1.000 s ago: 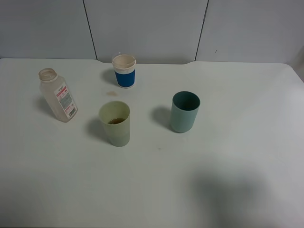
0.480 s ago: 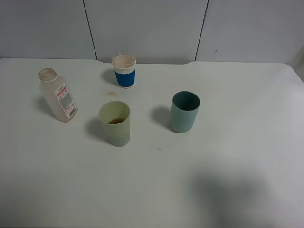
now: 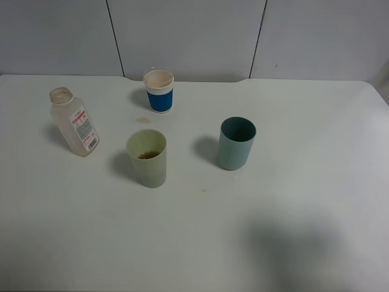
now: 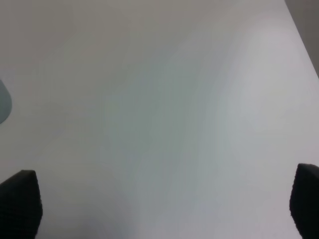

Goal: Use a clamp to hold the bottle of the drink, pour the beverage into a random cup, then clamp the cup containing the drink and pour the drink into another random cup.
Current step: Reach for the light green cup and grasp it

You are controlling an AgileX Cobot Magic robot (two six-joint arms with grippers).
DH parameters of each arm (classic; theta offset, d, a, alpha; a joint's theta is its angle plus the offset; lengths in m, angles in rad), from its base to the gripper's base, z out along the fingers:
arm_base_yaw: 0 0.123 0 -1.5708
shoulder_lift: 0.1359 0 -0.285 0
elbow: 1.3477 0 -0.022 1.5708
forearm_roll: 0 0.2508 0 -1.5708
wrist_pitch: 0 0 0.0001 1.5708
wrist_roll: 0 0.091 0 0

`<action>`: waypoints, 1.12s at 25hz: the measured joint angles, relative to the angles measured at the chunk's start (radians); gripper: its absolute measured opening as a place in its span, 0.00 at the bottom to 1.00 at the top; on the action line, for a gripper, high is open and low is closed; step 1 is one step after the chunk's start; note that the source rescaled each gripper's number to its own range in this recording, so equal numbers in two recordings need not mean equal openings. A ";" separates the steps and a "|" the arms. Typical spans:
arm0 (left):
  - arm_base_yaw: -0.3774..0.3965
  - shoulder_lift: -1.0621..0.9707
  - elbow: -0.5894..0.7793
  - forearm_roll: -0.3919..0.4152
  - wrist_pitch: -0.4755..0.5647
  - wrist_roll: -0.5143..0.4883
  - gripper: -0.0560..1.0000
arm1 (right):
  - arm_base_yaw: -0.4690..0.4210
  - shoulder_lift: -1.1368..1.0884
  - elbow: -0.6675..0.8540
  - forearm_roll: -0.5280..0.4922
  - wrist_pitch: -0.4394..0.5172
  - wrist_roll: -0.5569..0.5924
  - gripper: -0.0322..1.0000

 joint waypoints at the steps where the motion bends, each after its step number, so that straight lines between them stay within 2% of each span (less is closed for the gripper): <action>1: 0.000 0.000 0.017 -0.011 -0.016 0.000 1.00 | 0.000 0.000 0.000 0.000 0.000 0.000 1.00; 6: 0.000 0.000 0.124 -0.023 -0.067 0.026 1.00 | 0.000 0.000 0.000 0.000 0.000 0.000 1.00; 9: 0.000 0.000 0.130 -0.023 -0.074 0.037 1.00 | 0.000 0.000 0.000 0.000 0.000 0.000 1.00; 15: 0.000 0.000 0.157 -0.017 -0.005 0.041 1.00 | 0.000 0.000 0.000 0.000 0.000 0.000 1.00; 28: 0.000 0.000 0.157 -0.017 -0.004 0.043 1.00 | 0.000 0.000 0.000 0.000 0.000 0.000 1.00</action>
